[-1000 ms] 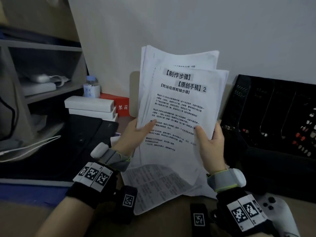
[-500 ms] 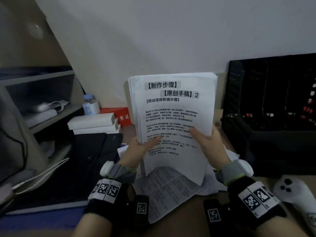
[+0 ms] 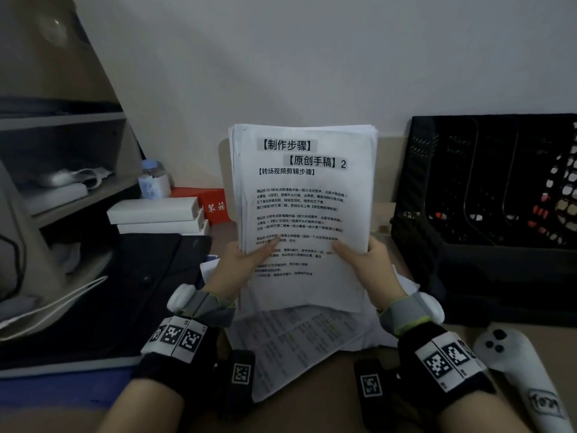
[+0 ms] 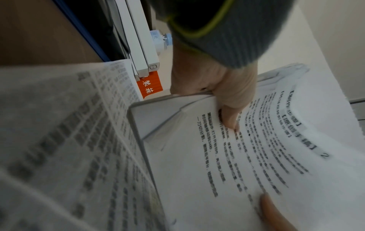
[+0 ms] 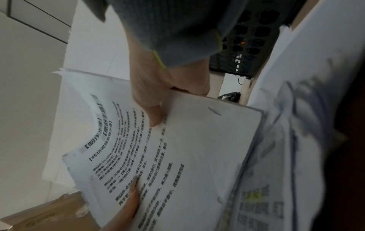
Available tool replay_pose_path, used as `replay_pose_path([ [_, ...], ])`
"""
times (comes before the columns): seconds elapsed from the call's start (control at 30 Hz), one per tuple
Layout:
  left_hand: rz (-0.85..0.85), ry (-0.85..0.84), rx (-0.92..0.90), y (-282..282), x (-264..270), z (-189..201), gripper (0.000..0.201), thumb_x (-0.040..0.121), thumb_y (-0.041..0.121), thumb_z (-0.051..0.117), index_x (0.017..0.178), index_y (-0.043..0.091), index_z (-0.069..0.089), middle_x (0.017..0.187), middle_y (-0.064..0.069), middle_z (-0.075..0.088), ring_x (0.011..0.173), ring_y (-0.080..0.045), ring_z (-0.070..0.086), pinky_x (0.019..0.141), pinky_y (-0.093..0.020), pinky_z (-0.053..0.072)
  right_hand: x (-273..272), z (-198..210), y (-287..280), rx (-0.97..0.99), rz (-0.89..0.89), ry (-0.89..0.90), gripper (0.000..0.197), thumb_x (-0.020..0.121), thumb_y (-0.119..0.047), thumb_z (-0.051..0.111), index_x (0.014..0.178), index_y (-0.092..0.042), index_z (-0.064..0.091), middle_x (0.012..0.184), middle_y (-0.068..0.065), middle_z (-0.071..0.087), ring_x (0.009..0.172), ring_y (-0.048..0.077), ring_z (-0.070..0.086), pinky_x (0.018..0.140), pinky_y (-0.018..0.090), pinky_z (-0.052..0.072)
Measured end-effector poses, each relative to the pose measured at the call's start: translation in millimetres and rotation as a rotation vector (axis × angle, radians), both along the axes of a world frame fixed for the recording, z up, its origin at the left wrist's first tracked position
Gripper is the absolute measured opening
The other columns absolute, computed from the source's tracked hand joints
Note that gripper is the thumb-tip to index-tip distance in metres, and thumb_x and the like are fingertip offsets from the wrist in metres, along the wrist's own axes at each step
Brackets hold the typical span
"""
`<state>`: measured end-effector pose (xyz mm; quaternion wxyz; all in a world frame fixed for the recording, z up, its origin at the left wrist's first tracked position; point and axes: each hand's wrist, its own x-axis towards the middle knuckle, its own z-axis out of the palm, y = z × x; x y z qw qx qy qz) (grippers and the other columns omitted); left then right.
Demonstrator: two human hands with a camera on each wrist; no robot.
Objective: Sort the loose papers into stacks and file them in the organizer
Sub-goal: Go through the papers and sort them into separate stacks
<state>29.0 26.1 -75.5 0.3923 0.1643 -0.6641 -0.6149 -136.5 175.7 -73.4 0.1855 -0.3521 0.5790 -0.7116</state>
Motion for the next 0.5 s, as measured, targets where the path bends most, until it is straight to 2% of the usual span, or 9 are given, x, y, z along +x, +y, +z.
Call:
replay_pose_path([
  [0.07,0.053,0.018,0.009,-1,-2,2,0.021,0.086,0.017,0.069,0.098,0.034,0.071,0.102,0.008,0.075,0.103,-0.018,0.069,0.086,-0.037,0.056,-3,2,2,-0.027,-0.045,0.02,0.027,0.088,-0.009,0.065,0.113,-0.017,0.059,0.106,-0.008,0.067,0.094,0.008,0.067,0.08,0.028,0.057],
  [0.13,0.099,0.047,0.001,-2,0,5,0.02,0.087,0.021,0.068,0.099,0.038,0.068,0.103,0.012,0.073,0.102,-0.013,0.068,0.087,-0.035,0.055,-7,0,2,-0.016,-0.152,-0.012,0.047,0.09,-0.008,0.063,0.133,-0.011,0.044,0.121,-0.007,0.055,0.112,0.011,0.056,0.093,0.029,0.048],
  [0.17,0.129,0.06,-0.016,-3,1,8,0.021,0.088,0.022,0.068,0.096,0.041,0.067,0.102,0.015,0.071,0.099,-0.007,0.067,0.086,-0.032,0.054,-10,-1,2,0.032,-0.211,-0.022,0.054,0.09,-0.009,0.063,0.138,-0.01,0.038,0.127,-0.004,0.049,0.12,0.014,0.05,0.097,0.03,0.043],
  [0.23,0.195,0.088,-0.042,-7,6,13,0.022,0.089,0.021,0.066,0.09,0.042,0.064,0.096,0.018,0.068,0.09,0.003,0.066,0.08,-0.024,0.054,-15,-4,3,0.174,-0.28,0.004,0.053,0.09,-0.011,0.063,0.137,-0.009,0.038,0.131,0.005,0.047,0.126,0.022,0.045,0.099,0.033,0.04],
  [0.27,0.231,0.102,-0.037,-11,9,15,0.019,0.089,0.021,0.066,0.089,0.04,0.064,0.094,0.017,0.067,0.09,0.001,0.066,0.079,-0.024,0.054,-16,-4,2,0.264,-0.298,0.065,0.049,0.089,-0.014,0.063,0.133,-0.009,0.042,0.126,0.008,0.049,0.124,0.026,0.046,0.098,0.036,0.041],
  [0.33,0.29,0.107,0.016,-18,13,15,0.009,0.088,0.025,0.068,0.093,0.032,0.067,0.095,0.011,0.069,0.098,-0.013,0.067,0.086,-0.034,0.055,-18,-1,1,0.464,-0.301,0.227,0.043,0.086,-0.02,0.065,0.125,-0.011,0.049,0.117,0.005,0.051,0.117,0.025,0.049,0.091,0.034,0.041],
  [0.37,0.315,0.113,0.046,-21,13,15,0.012,0.087,0.027,0.07,0.099,0.027,0.069,0.099,0.006,0.07,0.101,-0.018,0.067,0.089,-0.038,0.055,-19,2,-1,0.566,-0.271,0.291,0.043,0.085,-0.023,0.066,0.124,-0.012,0.051,0.116,0.004,0.052,0.116,0.023,0.049,0.088,0.03,0.039],
  [0.43,0.365,0.143,0.081,-26,15,13,0.031,0.085,0.03,0.072,0.113,0.018,0.069,0.106,0.0,0.072,0.102,-0.019,0.067,0.092,-0.043,0.054,-16,6,-8,0.785,-0.154,0.399,0.05,0.085,-0.031,0.066,0.129,-0.015,0.05,0.123,0.003,0.052,0.117,0.022,0.049,0.088,0.027,0.039],
  [0.5,0.411,0.158,0.09,-29,17,14,0.043,0.083,0.034,0.073,0.121,0.014,0.066,0.109,-0.001,0.072,0.102,-0.018,0.068,0.092,-0.044,0.054,-11,13,-17,0.97,-0.047,0.5,0.061,0.084,-0.04,0.066,0.136,-0.016,0.045,0.135,0.004,0.05,0.122,0.023,0.048,0.097,0.031,0.042],
])
